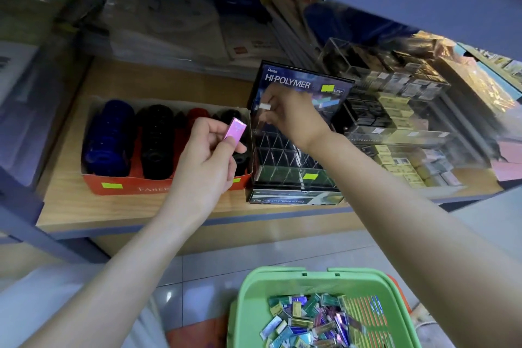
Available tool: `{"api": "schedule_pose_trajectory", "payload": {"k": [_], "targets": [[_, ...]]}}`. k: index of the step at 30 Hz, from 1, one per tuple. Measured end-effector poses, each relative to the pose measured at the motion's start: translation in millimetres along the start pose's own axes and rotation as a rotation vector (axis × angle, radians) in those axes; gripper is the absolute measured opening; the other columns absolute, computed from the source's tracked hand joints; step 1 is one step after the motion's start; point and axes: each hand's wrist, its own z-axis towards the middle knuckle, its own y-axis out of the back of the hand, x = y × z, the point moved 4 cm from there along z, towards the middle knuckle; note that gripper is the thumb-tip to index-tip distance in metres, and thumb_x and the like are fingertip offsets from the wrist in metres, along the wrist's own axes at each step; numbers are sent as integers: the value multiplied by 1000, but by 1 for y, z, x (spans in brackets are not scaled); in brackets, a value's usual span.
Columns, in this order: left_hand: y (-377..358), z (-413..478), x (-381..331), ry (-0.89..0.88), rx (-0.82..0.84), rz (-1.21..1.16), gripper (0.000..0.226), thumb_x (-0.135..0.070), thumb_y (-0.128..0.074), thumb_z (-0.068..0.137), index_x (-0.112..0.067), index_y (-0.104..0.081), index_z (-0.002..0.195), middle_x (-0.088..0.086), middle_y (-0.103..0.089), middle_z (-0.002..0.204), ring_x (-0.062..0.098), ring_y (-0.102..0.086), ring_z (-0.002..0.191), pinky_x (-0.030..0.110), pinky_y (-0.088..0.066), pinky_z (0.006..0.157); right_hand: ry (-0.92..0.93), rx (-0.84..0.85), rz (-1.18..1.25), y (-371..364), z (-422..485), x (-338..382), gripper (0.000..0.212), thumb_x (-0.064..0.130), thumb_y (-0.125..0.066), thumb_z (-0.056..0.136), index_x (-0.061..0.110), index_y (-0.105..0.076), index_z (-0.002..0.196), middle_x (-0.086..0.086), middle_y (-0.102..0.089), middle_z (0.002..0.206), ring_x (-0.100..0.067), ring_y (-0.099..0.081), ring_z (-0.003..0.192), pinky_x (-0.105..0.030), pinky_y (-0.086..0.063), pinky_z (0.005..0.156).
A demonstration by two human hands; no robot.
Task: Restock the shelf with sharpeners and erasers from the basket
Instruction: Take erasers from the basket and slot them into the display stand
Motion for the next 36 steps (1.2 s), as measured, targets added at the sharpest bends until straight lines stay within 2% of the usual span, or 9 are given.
{"api": "schedule_pose_trajectory", "payload": {"k": [7,12,15,18,21,25,30,33,36], "targets": [[-1,-2,0,8,32,26,14,-5,-42,98,-15,-46,89,0,-56,74,4,-38,41,19,-31,38,-7,-195,-2,-11,-4,-9,19,2,-72,76,9,-61,89,1,-55,82,-18,-55,72,-42,-52,71],[-1,-1,-1,-40,54,70,10,-10,-46,98,-17,-51,92,-2,-55,74,5,-40,42,18,-36,43,17,-205,-249,3,-10,4,10,14,-60,90,11,-69,95,-7,-60,104,-26,-59,90,-38,-51,73],[2,0,-1,-98,77,111,9,-16,-55,94,-20,-63,96,-16,-56,60,2,-45,46,15,-39,49,-4,-199,-19,14,-31,22,23,20,-48,98,7,-68,100,-5,-60,97,-21,-58,86,-28,-42,74],[1,-2,-3,-162,103,207,14,-15,-65,87,-28,-66,91,-25,-61,62,-6,-53,56,9,-40,58,-19,-1,300,18,-69,44,24,24,-46,99,13,-67,101,5,-66,89,-8,-61,83,-25,-48,78],[-3,-5,0,-132,86,155,24,-14,-76,77,-25,-58,89,-9,-68,77,0,-62,66,17,-50,61,-5,108,346,18,-105,51,12,16,-58,92,17,-68,99,9,-67,84,-3,-62,78,-15,-48,75],[-16,-15,0,-180,105,122,25,-4,-67,83,-23,-54,90,-4,-65,83,10,-63,78,29,-53,76,-64,88,380,17,-124,39,20,10,-68,85,20,-63,102,4,-69,83,-4,-64,78,-18,-50,77],[-38,-30,-5,-534,181,438,16,-2,-58,89,-16,-60,99,-10,-57,94,1,-55,88,12,-43,79,-71,93,330,17,-137,33,29,6,-68,82,25,-48,90,7,-64,73,-3,-61,65,-21,-51,68],[-45,-28,4,-630,195,696,24,-22,-49,92,-17,-56,114,-8,-50,107,6,-47,100,20,-37,88,-113,0,343,30,-130,23,23,8,-59,90,27,-47,88,9,-66,74,-4,-65,69,-26,-55,69],[-46,-24,17,-651,165,968,31,-17,-59,88,-10,-57,118,2,-54,109,19,-50,103,33,-42,87,-241,-117,364,43,-109,5,11,16,-45,99,22,-51,92,1,-69,81,-3,-64,68,-21,-53,65]]}}
